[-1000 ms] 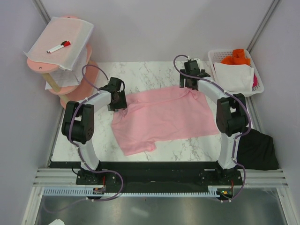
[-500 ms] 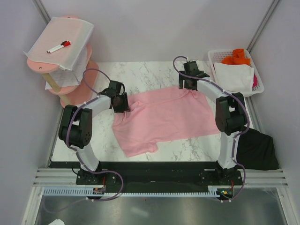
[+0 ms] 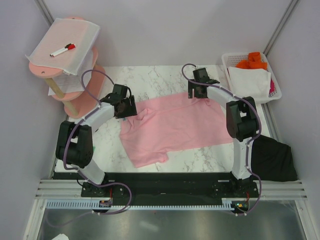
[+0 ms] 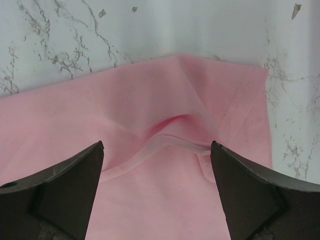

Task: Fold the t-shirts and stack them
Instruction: Fold the flattened tshirt in 1/3 of the way

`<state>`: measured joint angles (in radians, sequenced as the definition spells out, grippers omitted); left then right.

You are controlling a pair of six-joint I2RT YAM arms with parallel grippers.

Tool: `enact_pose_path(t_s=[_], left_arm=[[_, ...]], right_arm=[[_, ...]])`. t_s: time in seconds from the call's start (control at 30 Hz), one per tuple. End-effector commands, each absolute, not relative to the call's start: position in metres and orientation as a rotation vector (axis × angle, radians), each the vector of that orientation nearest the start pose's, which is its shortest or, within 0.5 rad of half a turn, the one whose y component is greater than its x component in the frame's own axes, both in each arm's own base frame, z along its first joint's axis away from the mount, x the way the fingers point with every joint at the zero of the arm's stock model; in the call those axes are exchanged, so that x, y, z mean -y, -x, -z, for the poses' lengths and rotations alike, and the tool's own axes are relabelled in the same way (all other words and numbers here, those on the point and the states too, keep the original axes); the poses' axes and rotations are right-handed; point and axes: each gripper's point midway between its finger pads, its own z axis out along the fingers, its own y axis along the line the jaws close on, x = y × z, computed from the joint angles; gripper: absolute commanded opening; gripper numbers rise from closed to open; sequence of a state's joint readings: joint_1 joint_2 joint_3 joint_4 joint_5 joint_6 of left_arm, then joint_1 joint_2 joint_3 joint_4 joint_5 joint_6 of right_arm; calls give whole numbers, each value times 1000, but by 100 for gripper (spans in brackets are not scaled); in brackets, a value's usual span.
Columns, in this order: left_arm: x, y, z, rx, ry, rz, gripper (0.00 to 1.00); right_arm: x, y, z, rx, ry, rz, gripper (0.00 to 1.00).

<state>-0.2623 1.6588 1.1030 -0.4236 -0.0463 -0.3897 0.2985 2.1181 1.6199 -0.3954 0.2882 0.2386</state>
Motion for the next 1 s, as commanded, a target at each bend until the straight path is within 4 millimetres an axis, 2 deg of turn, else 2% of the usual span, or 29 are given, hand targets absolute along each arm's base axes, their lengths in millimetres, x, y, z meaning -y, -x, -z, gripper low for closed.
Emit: enact_pose_path(t_s=[0.0,0.07,0.13,0.27,0.33,0.4,0.57,0.7,0.8,0.83,0.93,0.97], left_arm=[[100,-385,-108,-2452,212,148,79],[106,-388,-112,-2435,196,178,86],[116,-392,-117,-2420,172,235,86],[133,-407,-115,-2411,115,302,72],[147,-412,-105,-2434,74,357,71],[157,-418,-103,-2434,47,386,68],[168,-429,-85,-2464,18,395,66],[176,-428,-70,-2501,-9,403,64],[181,-427,-62,-2519,-26,404,51],[183,-427,-61,-2519,-37,407,37],[188,-424,-64,-2519,-62,413,2],[191,-422,-66,-2518,-70,413,2]], right_arm=[[-122,-530,-69,-2366,-57,95,95],[-120,-531,-63,-2375,-65,110,95],[-118,-532,-60,-2377,-72,130,94],[-119,-530,-55,-2388,-70,127,94],[-120,-530,-53,-2392,-69,127,94],[-119,-529,-53,-2394,-64,134,94],[-115,-529,-57,-2385,-67,155,95],[-115,-529,-59,-2383,-66,156,95],[-115,-529,-60,-2381,-63,156,95],[-115,-529,-60,-2381,-63,156,95],[-115,-529,-60,-2383,-62,155,95],[-114,-529,-60,-2382,-63,158,95]])
